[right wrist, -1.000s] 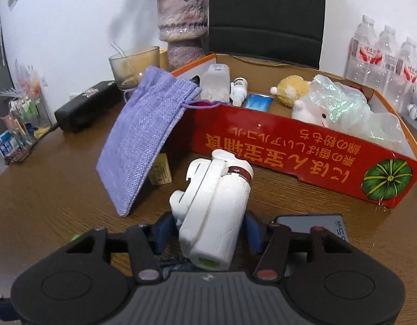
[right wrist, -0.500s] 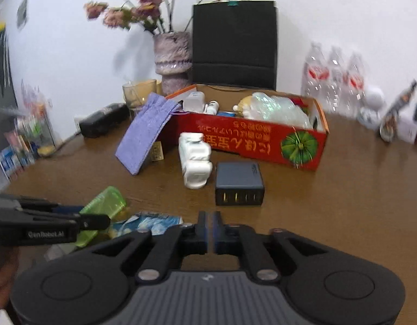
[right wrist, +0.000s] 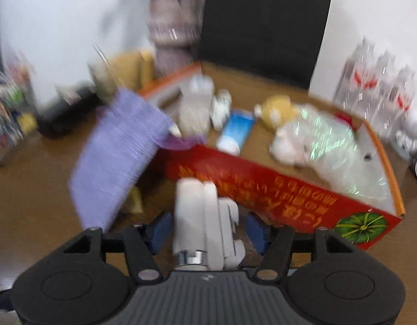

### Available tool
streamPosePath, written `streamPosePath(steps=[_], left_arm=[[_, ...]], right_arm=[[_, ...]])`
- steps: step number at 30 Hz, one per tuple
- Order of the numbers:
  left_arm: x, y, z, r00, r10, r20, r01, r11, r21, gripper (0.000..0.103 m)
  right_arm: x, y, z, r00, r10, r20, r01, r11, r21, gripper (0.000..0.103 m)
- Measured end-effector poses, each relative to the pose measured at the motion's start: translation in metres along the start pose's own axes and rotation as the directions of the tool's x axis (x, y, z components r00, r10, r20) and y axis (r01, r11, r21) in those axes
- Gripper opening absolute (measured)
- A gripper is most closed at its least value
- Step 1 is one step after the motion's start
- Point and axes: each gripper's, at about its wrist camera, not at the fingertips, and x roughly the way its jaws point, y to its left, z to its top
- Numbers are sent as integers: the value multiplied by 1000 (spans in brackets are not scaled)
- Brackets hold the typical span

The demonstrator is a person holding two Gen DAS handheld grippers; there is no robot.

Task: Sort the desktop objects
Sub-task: 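Lift the green bottle with the left tool while the right tool lifts the white device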

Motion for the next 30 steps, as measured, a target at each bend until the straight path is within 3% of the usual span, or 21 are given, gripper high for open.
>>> streamPosePath(steps=[5,12,15,22,30], left_arm=[[-1,2,0,1000,-6,-1,6,1000,-14,32],[-22,-12,6,999,-17,45,17,1000,6,31],[-39,-16,5,996,-57,64,57,998,-2,31],[-45,-40,-12,985,-172,3,172,984,-38,32],[-27,-67,-29,993,-107,-44,109,994,33,32]], right_arm=[[5,-3,-3,996,80,-45,-79,996,30,53],[-58,-6,-21,986,111,126,-119,992,52,53],[-103,-16,-48,975,123,187,-135,989,52,53],[-144,-38,-143,995,19,95,-34,987,158,53],[-139,-36,-164,997,-29,69,15,980,199,53]])
